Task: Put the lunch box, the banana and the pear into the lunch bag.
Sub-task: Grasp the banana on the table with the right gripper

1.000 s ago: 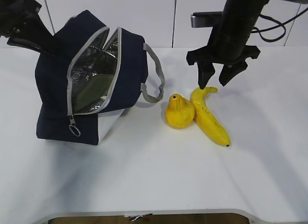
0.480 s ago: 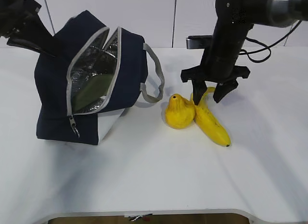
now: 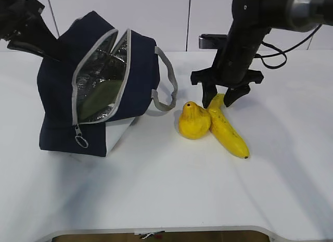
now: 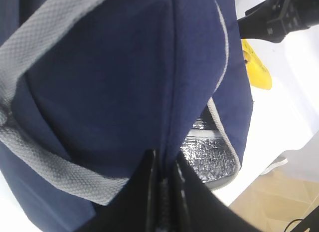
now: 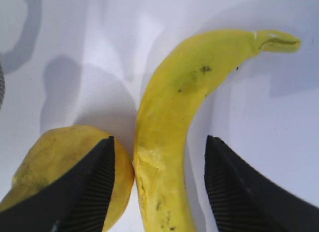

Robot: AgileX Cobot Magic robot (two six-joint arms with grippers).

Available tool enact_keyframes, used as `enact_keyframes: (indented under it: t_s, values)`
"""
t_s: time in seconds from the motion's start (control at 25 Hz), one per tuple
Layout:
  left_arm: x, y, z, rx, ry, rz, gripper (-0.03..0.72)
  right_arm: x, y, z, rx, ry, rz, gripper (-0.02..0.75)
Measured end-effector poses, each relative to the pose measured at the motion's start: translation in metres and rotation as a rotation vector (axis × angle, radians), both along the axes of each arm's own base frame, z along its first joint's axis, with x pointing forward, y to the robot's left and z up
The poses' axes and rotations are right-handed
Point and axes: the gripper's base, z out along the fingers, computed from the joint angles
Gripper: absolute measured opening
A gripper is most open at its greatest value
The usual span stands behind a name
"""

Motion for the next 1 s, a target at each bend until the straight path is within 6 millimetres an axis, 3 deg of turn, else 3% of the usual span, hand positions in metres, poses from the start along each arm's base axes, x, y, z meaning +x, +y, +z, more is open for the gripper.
enact_keyframes:
  t_s: [0.4, 0.56, 0.8, 1.0]
  values:
    - [0.000, 0.000, 0.000, 0.000, 0.000, 0.000, 0.015, 0.004, 0.001, -0.029, -0.016, 0.057, -0.002, 0.463]
    - [0.000, 0.000, 0.000, 0.000, 0.000, 0.000, 0.015, 0.003, 0.001, -0.031, -0.020, 0.072, -0.001, 0.456]
    - [0.000, 0.000, 0.000, 0.000, 0.000, 0.000, 0.015, -0.001, -0.002, -0.032, -0.048, 0.117, 0.008, 0.298]
    - [0.000, 0.000, 0.000, 0.000, 0.000, 0.000, 0.015, -0.001, -0.004, -0.027, -0.073, 0.128, 0.016, 0.278]
